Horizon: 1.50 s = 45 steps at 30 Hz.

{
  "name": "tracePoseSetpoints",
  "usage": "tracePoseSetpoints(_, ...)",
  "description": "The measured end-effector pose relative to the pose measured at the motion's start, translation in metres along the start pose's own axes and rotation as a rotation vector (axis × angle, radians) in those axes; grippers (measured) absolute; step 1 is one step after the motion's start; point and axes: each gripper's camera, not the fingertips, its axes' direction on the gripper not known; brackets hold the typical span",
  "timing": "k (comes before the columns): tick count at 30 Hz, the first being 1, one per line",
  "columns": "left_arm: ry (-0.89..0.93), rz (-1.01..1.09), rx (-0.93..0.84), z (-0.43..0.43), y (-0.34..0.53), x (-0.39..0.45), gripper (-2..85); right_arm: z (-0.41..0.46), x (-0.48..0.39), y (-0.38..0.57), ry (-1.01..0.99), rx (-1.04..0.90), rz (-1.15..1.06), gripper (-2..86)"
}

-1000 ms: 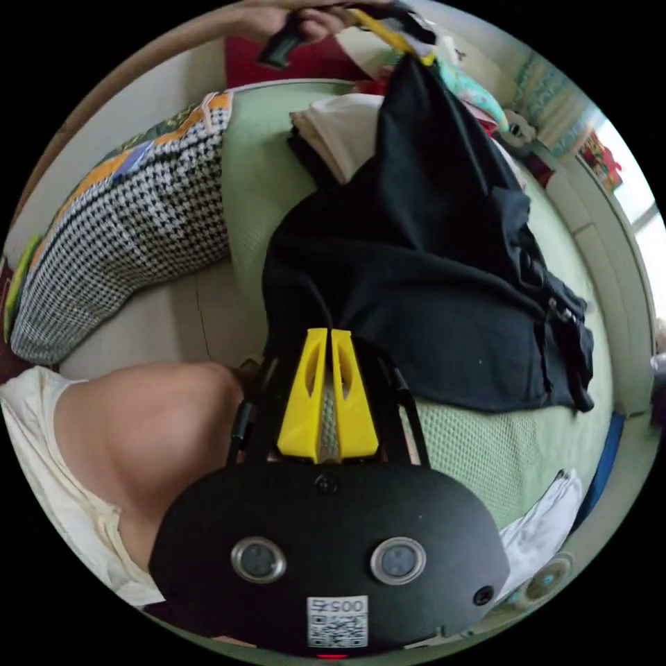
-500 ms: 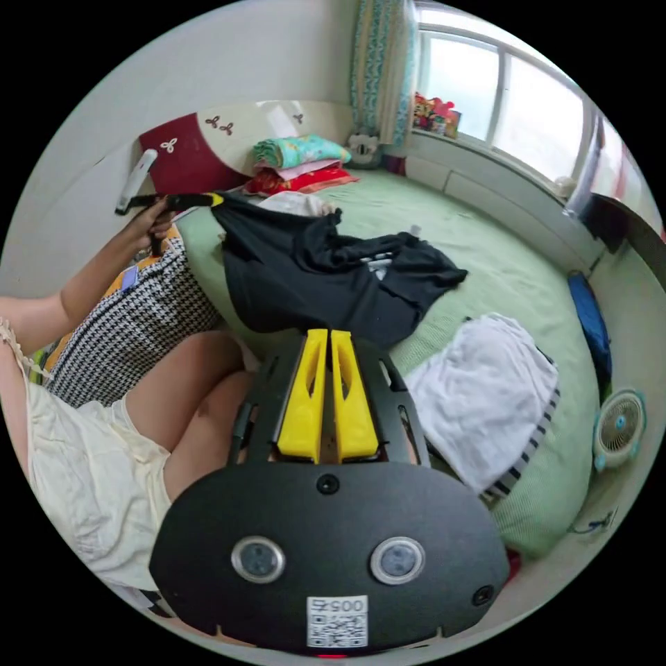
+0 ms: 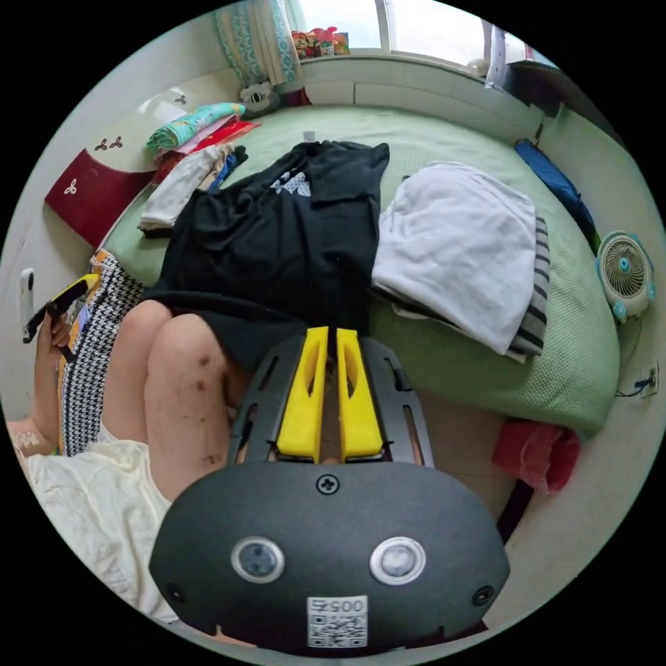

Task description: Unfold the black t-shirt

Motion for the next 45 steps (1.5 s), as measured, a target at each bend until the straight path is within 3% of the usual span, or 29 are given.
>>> tracePoseSetpoints(5, -0.108, 0.050, 0.081, 0.014, -0.036, 0.006, -0.6, -0.012, -0.002, -0.037, -0.015, 0.109, 0.004, 5.8)
tracePoseSetpoints(15, -0.029, -0.001, 0.146, 0.139, -0.172, 0.019, -0.7, 0.051, -0.047, -0.163, 0.035, 0.173, -0.082, 9.1)
tracePoseSetpoints(22, -0.016, -0.047, 0.044, 0.245, -0.204, 0.001, -0.7, 0.129, -0.060, -0.281, 0.106, 0.107, -0.103, 10.6)
tracePoseSetpoints(24, 0.009, -0.079, -0.009, 0.257, -0.209, -0.007, -0.7, 0.146, -0.061, -0.304, 0.137, 0.085, -0.110, 10.3)
tracePoseSetpoints(27, -0.028, -0.098, 0.084, 0.261, -0.218, -0.014, -0.7, 0.175, -0.060, -0.330, 0.200, 0.015, -0.135, 8.1)
tracePoseSetpoints(30, -0.045, -0.113, 0.029, 0.280, -0.229, -0.015, -0.7, 0.170, -0.051, -0.342, 0.182, 0.046, -0.173, 0.4)
tracePoseSetpoints(36, -0.024, -0.075, 0.041, 0.296, -0.245, -0.012, -0.7, 0.092, 0.032, -0.374, 0.254, 0.167, 0.083, -1.3)
tracePoseSetpoints(41, 0.003, -0.121, 0.038, 0.304, -0.250, -0.029, -0.7, 0.042, 0.158, -0.355, 0.298, 0.132, 0.623, -1.0)
tracePoseSetpoints(45, -0.025, -0.147, 0.051, 0.304, -0.254, -0.044, -0.7, 0.040, 0.179, -0.325, 0.288, 0.157, 0.755, -0.3)
